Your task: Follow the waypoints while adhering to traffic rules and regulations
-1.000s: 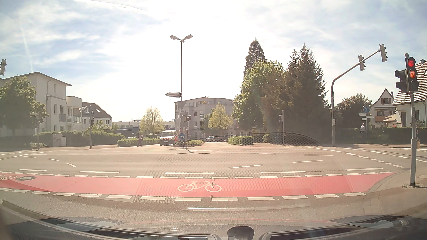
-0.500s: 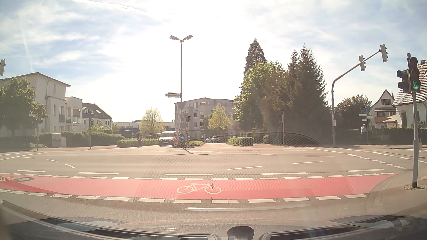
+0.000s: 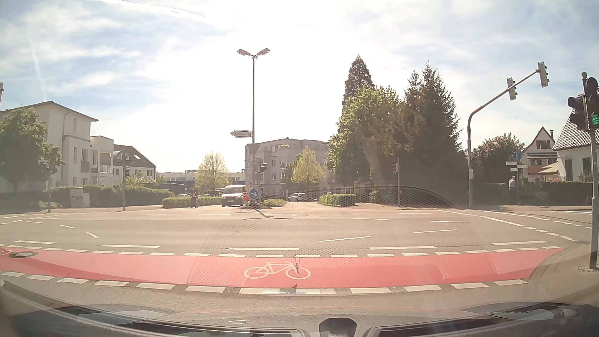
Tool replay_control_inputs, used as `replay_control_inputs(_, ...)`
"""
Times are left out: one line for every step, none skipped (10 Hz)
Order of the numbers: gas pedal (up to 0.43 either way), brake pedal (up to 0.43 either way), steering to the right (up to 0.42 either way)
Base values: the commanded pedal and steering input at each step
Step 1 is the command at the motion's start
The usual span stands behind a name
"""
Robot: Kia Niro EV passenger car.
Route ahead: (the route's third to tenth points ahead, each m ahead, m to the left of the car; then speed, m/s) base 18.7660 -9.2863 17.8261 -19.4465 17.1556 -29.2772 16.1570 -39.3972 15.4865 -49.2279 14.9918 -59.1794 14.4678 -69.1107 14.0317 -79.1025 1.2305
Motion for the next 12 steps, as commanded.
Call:
replay_control_inputs(0.157, 0.000, 0.004)
replay_control_inputs(0.157, 0.000, 0.005)
replay_control_inputs(0.157, 0.000, 0.008)
replay_control_inputs(0.157, 0.000, 0.018)
replay_control_inputs(0.157, 0.000, 0.036)
replay_control_inputs(0.157, 0.000, 0.052)
replay_control_inputs(0.157, 0.000, 0.064)
replay_control_inputs(0.157, 0.000, 0.079)
replay_control_inputs(0.157, 0.000, 0.086)
replay_control_inputs(0.157, 0.000, 0.093)
replay_control_inputs(0.157, 0.000, 0.106)
replay_control_inputs(0.157, 0.000, 0.128)
